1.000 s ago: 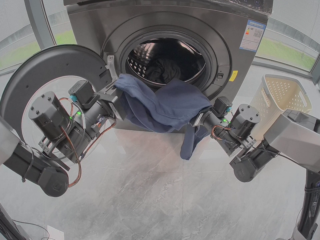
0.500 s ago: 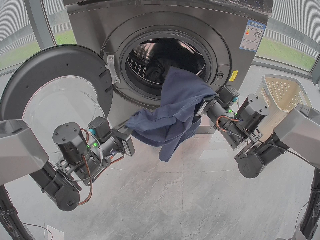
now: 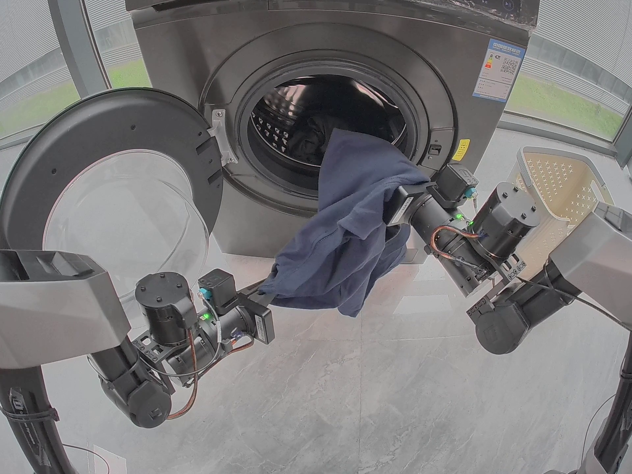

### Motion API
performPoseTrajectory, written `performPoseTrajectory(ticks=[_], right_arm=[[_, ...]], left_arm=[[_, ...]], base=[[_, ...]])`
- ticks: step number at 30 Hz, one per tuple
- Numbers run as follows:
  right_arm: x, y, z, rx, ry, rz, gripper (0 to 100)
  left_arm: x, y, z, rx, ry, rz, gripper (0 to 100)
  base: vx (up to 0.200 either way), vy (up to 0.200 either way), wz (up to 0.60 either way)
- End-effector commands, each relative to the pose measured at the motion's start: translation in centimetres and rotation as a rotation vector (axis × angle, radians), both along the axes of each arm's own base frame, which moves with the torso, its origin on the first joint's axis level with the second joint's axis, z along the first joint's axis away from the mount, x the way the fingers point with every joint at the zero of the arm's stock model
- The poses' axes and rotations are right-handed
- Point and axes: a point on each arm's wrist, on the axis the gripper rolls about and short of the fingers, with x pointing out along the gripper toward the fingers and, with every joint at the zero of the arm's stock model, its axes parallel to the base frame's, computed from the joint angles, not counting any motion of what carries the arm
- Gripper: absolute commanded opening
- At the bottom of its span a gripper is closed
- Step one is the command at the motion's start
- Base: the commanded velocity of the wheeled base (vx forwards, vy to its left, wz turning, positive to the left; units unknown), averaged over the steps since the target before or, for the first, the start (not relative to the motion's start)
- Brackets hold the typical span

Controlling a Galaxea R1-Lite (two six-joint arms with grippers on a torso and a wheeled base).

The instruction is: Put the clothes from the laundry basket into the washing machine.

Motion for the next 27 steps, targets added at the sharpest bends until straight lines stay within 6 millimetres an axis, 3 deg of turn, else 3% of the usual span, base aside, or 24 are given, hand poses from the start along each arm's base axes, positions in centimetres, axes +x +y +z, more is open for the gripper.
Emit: performPoseTrajectory(ticks=[1, 8, 9, 16, 27], right_arm=[[-0.3, -0.1, 0.5, 0.007, -0.012, 0.003, 0], [-0.4, 0.2, 0.5, 0.008, -0.011, 0.009, 0], [-0.5, 0.2, 0.5, 0.008, -0.011, 0.011, 0], [-0.4, 0.1, 0.6, 0.008, -0.012, 0.006, 0], [-0.4, 0.3, 0.3, 0.005, -0.007, 0.011, 0]], left_arm=[[0.5, -0.3, -1.0, 0.007, 0.023, 0.000, 0], [0.6, -0.3, -1.0, 0.006, 0.018, 0.001, 0], [0.6, -0.3, -1.0, 0.006, 0.018, 0.001, 100], [0.1, -0.1, -1.3, 0.018, 0.041, 0.000, 100], [-3.8, 1.2, -3.0, 0.107, 0.160, -0.064, 100]], base=[[0.000, 0.000, 0.00], [0.000, 0.000, 0.00], [0.000, 0.000, 0.00], [0.000, 0.000, 0.00], [0.000, 0.000, 0.00]])
